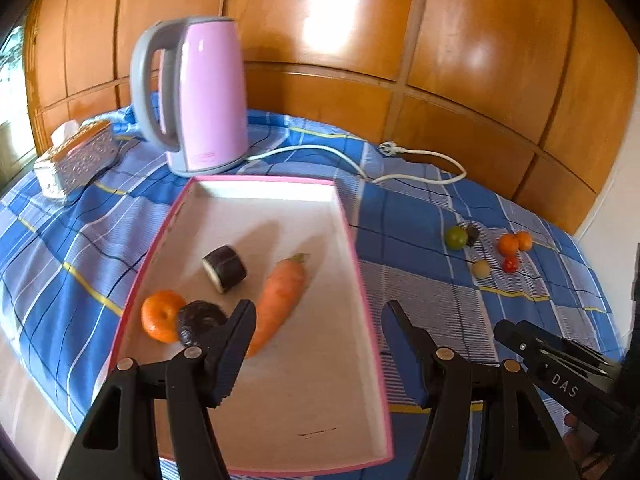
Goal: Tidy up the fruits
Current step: 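Withdraw both open tools from the tray toward the remaining produce, then grasp the small pale brown round fruit with the left tool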
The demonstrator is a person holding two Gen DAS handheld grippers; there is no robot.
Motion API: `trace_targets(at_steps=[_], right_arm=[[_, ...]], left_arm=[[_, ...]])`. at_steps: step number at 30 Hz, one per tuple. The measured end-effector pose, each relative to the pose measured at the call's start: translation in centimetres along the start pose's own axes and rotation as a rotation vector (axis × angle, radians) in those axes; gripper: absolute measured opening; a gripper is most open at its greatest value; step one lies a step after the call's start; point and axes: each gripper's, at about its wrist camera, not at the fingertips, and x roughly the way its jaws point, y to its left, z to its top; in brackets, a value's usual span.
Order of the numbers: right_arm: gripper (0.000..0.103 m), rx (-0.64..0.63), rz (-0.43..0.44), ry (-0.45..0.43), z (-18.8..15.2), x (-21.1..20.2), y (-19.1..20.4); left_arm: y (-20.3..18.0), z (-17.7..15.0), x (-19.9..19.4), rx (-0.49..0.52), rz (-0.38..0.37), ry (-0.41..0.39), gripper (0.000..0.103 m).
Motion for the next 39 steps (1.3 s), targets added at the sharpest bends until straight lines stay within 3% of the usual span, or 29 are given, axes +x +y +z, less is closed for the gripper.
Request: trace_targets(at_steps=[12,26,31,39], right_arm=[[0.036,0.109,-0.06,-0.003,0.3,-0.1,-5.3],[0.036,0.186,-0.11,0.017,1.4,1.1,-10.3],[0.036,0.198,-0.12,0.01,2.5,1.6,-11.7],[0.036,0.217,-0.133,-0.003,4.5,2.7,-14.0]], left_arm=[[-4.8,1.0,1.4,0.094,-0.077,0.02,0.065],[-10.5,1.3,5.8,0.17,-0.174,0.086,0.064],[-12.3,1.8,7.7,0.181,-0.202,0.11,0.05],[-15.5,2.2,10.8,0.207,-0.227,0.144,0.046]])
